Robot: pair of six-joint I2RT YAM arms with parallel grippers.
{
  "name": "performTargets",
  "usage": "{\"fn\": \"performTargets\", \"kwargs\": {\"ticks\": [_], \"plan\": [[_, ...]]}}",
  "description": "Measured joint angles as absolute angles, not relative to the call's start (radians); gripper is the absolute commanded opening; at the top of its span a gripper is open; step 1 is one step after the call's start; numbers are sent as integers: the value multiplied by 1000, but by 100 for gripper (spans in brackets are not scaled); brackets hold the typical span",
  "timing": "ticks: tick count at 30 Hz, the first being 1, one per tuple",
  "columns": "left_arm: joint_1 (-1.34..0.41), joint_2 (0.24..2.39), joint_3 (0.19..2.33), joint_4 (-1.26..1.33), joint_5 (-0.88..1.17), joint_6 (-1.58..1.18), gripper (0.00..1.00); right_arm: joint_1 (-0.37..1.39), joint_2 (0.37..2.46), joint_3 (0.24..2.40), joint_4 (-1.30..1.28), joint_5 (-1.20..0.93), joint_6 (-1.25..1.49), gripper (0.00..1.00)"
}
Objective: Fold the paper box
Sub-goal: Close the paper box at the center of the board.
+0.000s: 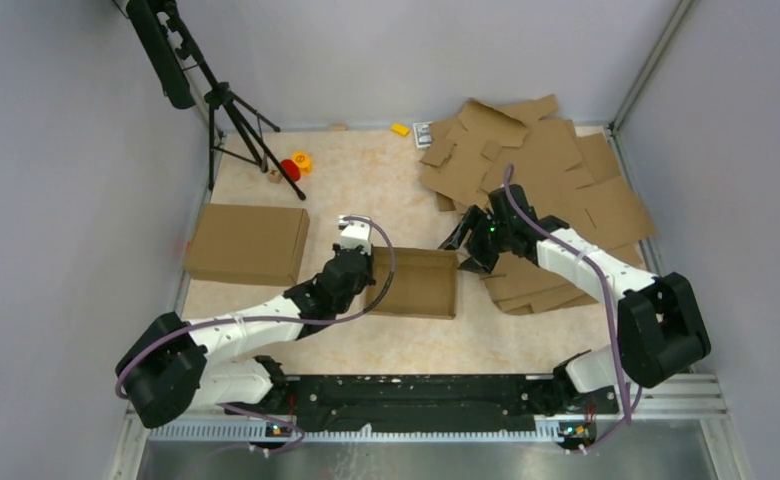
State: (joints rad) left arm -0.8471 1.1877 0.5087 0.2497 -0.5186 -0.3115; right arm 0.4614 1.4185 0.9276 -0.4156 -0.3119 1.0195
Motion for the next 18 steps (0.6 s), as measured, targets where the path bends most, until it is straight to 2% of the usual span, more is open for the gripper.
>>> {"fn": "performTargets", "kwargs": {"ticks": [9,18], "plan": [[-847,1236,583,181,-541,-343,5,462,1419,914,-399,-311,1078,64],[-847,1240,630,105,-544,-368,8,462,1441,953,-415,-294,1131,60]]}}
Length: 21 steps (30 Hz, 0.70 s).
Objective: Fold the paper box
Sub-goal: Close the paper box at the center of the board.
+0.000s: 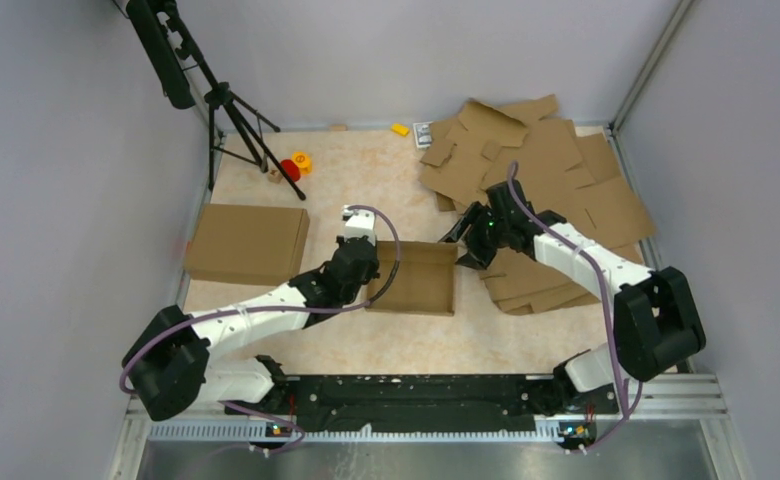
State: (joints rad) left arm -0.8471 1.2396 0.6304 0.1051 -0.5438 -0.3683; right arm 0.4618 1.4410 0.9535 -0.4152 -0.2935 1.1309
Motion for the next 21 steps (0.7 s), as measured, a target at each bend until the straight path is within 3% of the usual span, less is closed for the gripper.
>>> {"fn": "performTargets", "kwargs": {"ticks": [13,21], "plan": [[-847,1248,665,57,-541,-378,9,451,1520,1128,-529,-256,1171,56],[-847,1259,666,57,-528,-390,7,450,1509,1058,-490,-252,1152,54]]}}
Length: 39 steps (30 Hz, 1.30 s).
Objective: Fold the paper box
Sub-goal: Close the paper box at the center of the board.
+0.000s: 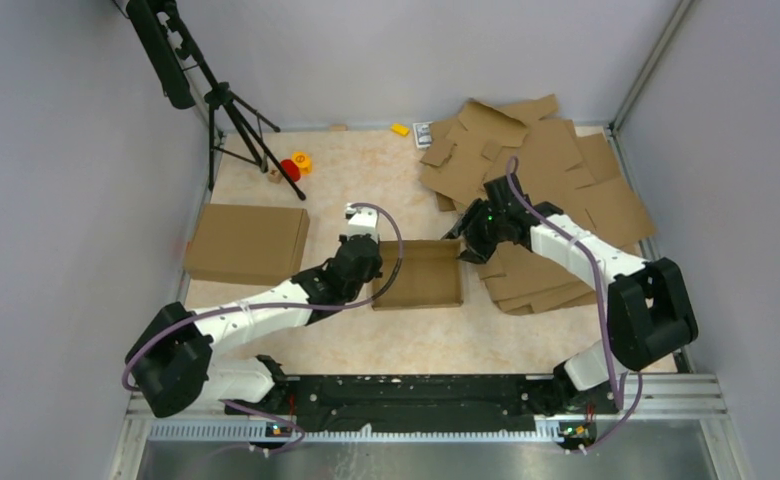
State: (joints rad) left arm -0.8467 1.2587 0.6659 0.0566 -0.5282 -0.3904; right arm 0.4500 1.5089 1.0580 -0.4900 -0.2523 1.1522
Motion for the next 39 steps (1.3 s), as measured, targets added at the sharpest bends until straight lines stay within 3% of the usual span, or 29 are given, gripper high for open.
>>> {"fn": "performTargets", "kwargs": {"ticks": [8,17,22,35,39], "plan": [[-862,1261,625,99,-484,-406,10,451,1443,933,-432,-254,1056,51],[-887,1261,537,119,-364,-469,51,452,1388,818,-342,-252,1007,46],[-888,1244,542,39,-272,-488,65,456,1388,818,-311,-226,995,45],[-879,1082,810,-489,21,-550,73,456,1388,811,-291,-164,948,44],[-768,988,845,-517,170,-599,73,456,1386,807,-278,-158,929,44]]}}
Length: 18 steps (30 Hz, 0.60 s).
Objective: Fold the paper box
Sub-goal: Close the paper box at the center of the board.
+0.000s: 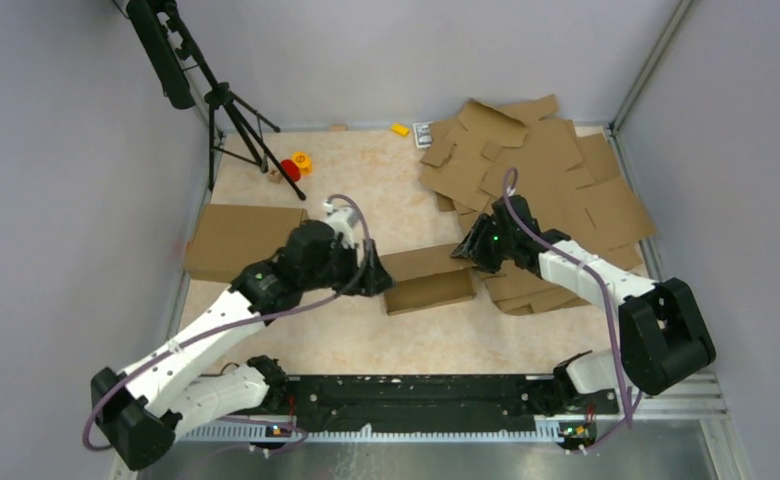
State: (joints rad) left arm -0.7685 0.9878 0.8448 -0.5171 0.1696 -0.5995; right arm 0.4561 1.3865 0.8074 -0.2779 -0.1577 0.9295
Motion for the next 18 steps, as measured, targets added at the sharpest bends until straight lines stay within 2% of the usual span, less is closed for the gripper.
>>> {"fn": "performTargets", "kwargs": {"ticks": [6,13,18], "plan": [[-489,923,744,-350,335,-715,68,456,1360,779,-267,-153,902,45],[-473,1151,675,-174,459,-785,54,456,1339,757,-261,-143,862,54],[-475,1206,621,-120,483,-782,46,456,1312,727,-253,-125,802,61]]}}
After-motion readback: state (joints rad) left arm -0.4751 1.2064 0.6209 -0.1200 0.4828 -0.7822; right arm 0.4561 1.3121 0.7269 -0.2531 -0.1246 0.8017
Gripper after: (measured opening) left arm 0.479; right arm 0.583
